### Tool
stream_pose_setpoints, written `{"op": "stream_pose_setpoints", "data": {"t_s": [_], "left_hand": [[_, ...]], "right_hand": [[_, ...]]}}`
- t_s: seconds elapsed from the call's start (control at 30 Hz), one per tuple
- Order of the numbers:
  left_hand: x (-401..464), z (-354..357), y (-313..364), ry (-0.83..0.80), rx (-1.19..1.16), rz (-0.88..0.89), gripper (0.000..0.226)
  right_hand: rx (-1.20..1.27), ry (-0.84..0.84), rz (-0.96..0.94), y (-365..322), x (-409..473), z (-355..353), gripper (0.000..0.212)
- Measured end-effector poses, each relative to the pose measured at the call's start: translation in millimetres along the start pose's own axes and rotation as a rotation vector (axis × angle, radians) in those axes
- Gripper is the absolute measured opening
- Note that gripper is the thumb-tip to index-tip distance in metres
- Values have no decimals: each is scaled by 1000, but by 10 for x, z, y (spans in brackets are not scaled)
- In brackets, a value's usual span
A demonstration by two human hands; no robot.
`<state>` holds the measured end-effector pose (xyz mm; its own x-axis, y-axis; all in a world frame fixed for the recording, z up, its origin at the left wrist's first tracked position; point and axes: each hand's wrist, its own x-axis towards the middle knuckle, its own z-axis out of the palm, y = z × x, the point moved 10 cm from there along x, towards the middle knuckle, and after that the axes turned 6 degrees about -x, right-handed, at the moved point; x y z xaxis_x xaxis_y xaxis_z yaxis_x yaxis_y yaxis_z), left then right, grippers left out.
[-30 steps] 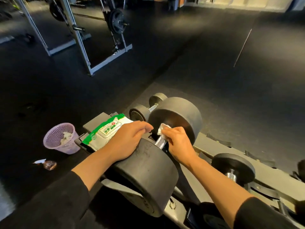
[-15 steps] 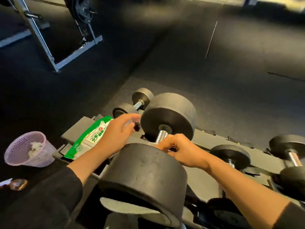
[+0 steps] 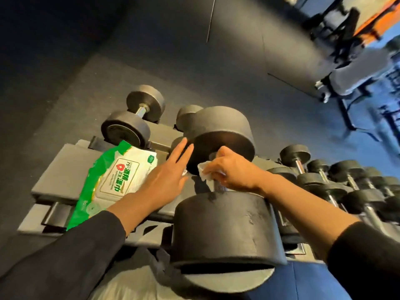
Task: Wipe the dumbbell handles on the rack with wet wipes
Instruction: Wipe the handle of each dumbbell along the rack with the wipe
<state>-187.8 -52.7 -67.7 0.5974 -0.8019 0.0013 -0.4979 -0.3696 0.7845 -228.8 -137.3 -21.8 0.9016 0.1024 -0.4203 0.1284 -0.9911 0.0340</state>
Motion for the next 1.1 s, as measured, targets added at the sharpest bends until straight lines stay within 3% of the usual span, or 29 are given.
{"op": "stream_pose_setpoints", "data": {"t_s": [0.23,0.33,0.5,0.63,0.97,1.1], "left_hand": [[-41,96,-170,-14,-35,-8,85],[-46,108,-182,-15,-65,5,84],[-36,142,-164,-14,-41,-8,81],[-25,160,-153,-2,-60,17,79],[-23,170,-148,6,-63,9,78],[-40,165,-127,-7,-68,1,78]], "right_hand": [[386,-163,108,88,-276,39,30],[460,-158,151,79,-269,-22,28],[156,35,132,1,33,-246,31],[-48,-130,14,-84,111,-43,26],[454,-298,98,22,-270,131,29],[577,-247,168,90,-339,73,24]]}}
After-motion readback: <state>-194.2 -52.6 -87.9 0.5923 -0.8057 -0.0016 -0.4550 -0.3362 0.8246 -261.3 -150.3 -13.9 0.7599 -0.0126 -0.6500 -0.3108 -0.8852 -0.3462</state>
